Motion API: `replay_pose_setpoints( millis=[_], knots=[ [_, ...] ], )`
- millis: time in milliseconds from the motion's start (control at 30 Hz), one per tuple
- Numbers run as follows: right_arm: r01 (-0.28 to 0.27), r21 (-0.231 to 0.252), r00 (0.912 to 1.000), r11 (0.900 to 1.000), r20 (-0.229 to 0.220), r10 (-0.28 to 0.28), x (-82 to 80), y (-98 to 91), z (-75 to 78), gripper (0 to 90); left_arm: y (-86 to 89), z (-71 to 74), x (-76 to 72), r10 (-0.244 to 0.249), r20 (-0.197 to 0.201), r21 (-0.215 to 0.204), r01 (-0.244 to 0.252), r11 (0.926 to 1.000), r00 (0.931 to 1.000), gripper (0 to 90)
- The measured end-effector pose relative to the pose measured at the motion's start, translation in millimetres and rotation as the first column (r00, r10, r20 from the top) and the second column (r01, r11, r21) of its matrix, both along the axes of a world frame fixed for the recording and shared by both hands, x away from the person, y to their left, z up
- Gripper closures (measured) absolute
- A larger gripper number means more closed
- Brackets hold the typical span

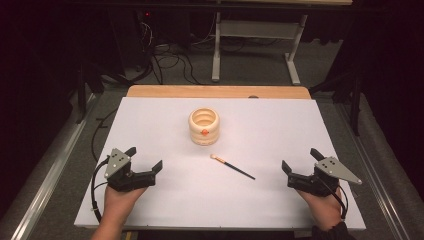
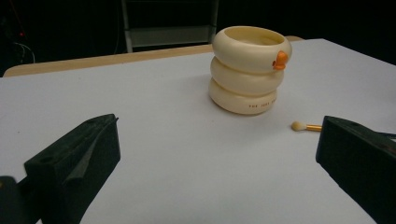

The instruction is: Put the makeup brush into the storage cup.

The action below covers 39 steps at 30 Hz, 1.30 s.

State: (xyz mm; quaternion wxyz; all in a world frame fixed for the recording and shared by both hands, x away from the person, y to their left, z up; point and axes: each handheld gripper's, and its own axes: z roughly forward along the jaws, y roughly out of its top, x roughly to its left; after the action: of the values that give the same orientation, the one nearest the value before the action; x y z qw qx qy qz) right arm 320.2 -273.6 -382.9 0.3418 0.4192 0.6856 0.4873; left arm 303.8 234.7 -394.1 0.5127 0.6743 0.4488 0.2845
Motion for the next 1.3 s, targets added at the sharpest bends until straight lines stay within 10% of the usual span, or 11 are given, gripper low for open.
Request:
replay_pose_setpoints(
  millis=[800,1300],
  knots=[
    [-0.021,-0.132,0.9953,0.9911,-0.097,0.008,9.6,19.6,-11.1,0.9,0.5,4.1,-1.5,-0.018,0.000,-0.032,0.018,0.9993,0.9998,2.1],
    [-0.032,-0.184,0.9773,0.9824,-0.212,-0.008,19.8,17.5,-32.2,0.9,-10.0,6.0,1.0,-0.063,-0.030,0.004,0.063,0.9980,0.9976,1.8]
  ],
)
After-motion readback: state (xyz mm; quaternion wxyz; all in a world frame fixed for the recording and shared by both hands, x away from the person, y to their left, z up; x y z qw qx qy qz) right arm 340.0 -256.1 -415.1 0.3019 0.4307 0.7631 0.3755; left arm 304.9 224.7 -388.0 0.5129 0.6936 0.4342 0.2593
